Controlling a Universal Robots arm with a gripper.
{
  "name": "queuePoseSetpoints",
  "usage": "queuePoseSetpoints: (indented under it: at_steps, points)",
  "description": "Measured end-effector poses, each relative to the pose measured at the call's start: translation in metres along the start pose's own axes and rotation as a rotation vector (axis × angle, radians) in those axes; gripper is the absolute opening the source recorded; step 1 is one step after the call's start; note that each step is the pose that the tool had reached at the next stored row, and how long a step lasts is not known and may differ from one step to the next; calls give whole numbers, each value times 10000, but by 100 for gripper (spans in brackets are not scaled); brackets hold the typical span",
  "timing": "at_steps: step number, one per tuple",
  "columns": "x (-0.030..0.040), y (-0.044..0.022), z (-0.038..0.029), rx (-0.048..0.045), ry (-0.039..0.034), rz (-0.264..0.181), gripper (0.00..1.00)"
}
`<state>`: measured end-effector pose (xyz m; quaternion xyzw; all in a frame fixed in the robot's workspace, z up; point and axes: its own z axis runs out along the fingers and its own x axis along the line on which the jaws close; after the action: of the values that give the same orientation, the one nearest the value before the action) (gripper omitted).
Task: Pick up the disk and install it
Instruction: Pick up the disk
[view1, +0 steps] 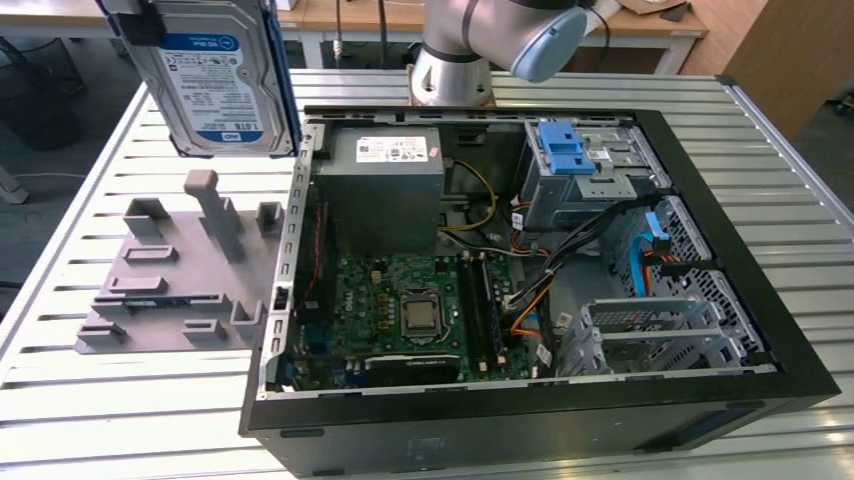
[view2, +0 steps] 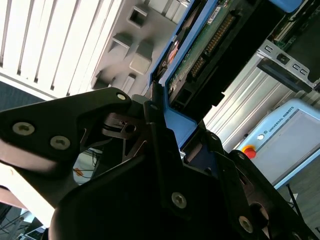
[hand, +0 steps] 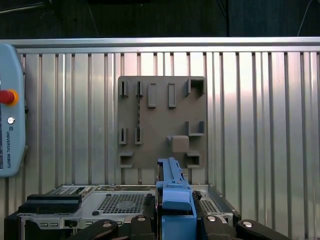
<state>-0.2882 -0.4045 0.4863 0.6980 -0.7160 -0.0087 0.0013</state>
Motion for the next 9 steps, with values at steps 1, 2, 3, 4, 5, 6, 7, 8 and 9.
queuePoseSetpoints:
  at_steps: [1,2,3,4,5,6,7,8,9]
  points:
    - [0,-3,0,0,0,0,36]
    - [0,-6,0,0,0,0,36]
    - [0,-10,-1,-1,1,0,36]
    - [0,-15,-1,0,1,-1,36]
    - [-1,-20,-1,-1,1,-1,36]
    - [0,-24,-1,0,1,-1,36]
    - [-1,-26,0,0,0,0,36]
    - [-1,-30,-1,0,0,0,36]
    - [-1,-34,-1,0,0,-1,36]
